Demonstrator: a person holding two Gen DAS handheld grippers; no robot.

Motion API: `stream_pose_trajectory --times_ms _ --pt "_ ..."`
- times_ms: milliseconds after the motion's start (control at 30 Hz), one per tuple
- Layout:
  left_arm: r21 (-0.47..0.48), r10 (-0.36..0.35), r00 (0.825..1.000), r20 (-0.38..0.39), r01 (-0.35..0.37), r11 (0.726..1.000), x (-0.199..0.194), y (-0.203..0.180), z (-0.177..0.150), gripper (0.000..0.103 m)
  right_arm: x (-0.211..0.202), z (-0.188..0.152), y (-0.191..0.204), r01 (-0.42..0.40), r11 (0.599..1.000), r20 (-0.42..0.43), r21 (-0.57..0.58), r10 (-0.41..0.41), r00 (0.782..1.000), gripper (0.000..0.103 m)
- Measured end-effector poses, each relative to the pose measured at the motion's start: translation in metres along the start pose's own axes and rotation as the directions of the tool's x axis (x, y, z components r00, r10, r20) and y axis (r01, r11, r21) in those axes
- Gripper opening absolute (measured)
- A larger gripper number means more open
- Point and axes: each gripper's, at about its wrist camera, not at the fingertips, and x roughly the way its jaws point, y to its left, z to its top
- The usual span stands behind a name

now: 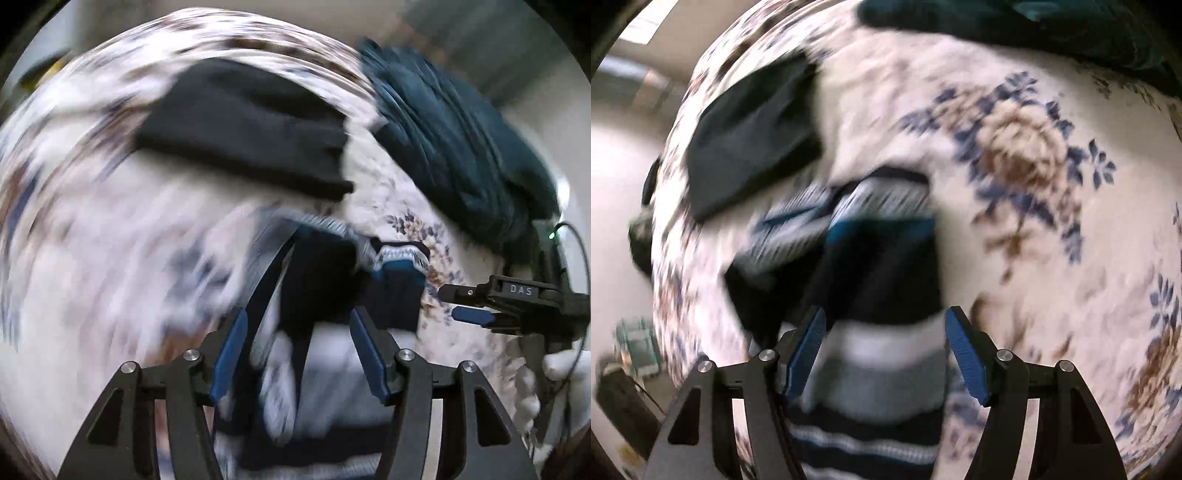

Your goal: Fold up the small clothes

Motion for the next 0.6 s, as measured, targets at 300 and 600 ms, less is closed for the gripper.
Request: stream_pose_trajectory --times_ms 300,600 --pt "0.087 0.060 0.997 -0.054 -0.055 0.995 0.082 0.016 0.050 0.006 0.064 0.045 -0.034 -0.153 0.980 0.004 0.126 0.154 0.988 0.007" --pt "-0.037 0.007 0.978 -0.209 -0.016 0.999 0.124 0.059 0.062 0.010 0.072 0.058 -0.047 -0.111 0.988 0.006 0.106 0.111 0.994 0.006"
